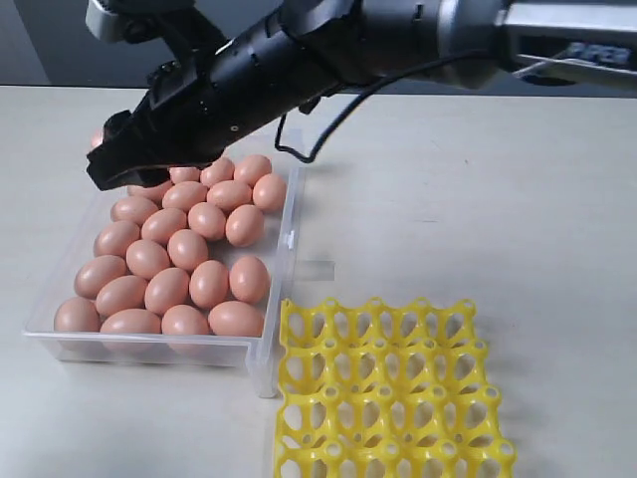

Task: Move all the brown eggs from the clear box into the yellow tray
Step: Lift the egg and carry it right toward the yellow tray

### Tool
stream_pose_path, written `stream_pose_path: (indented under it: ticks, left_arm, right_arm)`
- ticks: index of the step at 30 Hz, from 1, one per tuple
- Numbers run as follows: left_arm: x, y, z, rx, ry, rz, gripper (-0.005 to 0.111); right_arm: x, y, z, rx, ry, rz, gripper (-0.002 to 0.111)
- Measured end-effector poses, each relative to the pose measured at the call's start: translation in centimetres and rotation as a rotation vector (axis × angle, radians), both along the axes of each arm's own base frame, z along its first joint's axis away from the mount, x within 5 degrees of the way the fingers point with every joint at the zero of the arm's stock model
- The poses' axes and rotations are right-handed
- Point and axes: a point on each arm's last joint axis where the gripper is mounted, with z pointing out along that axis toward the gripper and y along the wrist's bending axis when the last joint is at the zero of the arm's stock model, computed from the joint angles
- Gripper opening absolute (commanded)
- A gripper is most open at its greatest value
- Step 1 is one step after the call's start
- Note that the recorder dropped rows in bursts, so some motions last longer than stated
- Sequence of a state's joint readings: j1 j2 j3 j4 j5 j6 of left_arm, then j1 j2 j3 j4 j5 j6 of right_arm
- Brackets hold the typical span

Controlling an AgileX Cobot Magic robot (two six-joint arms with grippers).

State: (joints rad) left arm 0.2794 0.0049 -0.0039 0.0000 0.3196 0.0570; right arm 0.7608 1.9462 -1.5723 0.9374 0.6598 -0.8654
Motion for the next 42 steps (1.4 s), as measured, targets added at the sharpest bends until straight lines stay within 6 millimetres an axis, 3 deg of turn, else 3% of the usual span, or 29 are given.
stream_pose_path:
  ticks: [7, 12, 19, 24, 29, 35, 38, 42]
  left_arm:
    - [0.0, 0.0, 0.0, 0.0, 0.0, 0.0, 0.0]
    - [0.0, 0.0, 0.0, 0.0, 0.0, 0.0, 0.0]
    - [0.0, 0.0, 0.0, 0.0, 0.0, 0.0, 0.0]
    - [0.0, 0.0, 0.0, 0.0, 0.0, 0.0, 0.0]
    - [0.0, 0.0, 0.0, 0.0, 0.0, 0.0, 0.0]
    - [0.0, 0.0, 0.0, 0.0, 0.0, 0.0, 0.0]
    - [0.0, 0.0, 0.0, 0.0, 0.0, 0.0, 0.0]
    - [0.0, 0.0, 0.0, 0.0, 0.0, 0.0, 0.0]
  right_arm:
    - [-3.7, -5.6, 0.3, -0.107, -0.206, -0.054, -0.001]
    - [-5.8, -9.0, 0.8, -0.278, -0.422, 0.054, -0.001]
    - [-6.6, -11.1, 0.4, -0.545, -0.546, 0.268, -0.001]
    - [-6.4, -12.4, -0.3, -0.714, -0.554, 0.316, -0.001]
    - [-6.6, -12.9, -0.4, -0.885, -0.592, 0.305, -0.001]
    - [-8.7, -11.1, -0.2, -1.009, -0.708, 0.339, -0.001]
    - [-9.8, -8.7, -2.9, -1.08, -0.704, 0.442, -0.001]
    - [-9.3, -7.5, -6.1, -1.174, -0.697, 0.469, -0.001]
